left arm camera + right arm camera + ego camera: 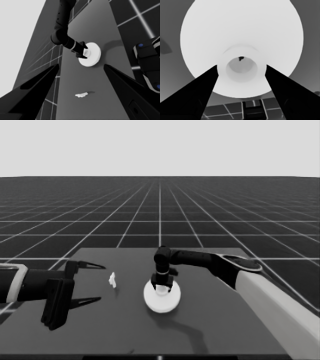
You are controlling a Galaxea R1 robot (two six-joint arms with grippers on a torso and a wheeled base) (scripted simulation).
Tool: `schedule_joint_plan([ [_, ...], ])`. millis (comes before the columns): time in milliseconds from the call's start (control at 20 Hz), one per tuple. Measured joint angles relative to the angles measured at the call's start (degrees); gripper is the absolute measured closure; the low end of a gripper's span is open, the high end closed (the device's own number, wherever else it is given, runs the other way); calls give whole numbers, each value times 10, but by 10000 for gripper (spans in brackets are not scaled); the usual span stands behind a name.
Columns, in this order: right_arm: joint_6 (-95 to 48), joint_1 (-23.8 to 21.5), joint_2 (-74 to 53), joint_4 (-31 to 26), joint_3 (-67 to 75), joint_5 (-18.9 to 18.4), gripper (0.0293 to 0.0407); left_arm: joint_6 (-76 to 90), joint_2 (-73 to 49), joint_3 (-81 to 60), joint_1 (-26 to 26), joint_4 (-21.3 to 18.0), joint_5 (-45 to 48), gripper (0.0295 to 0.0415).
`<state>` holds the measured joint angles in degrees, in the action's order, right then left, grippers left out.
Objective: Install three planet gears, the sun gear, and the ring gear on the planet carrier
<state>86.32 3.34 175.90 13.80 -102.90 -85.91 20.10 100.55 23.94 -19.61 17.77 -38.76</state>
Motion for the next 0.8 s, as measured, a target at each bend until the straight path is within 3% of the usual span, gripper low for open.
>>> schedule_joint_plan([
  [800, 80, 7, -1, -1, -1, -1, 351, 0, 0, 0, 0, 0, 0, 326],
])
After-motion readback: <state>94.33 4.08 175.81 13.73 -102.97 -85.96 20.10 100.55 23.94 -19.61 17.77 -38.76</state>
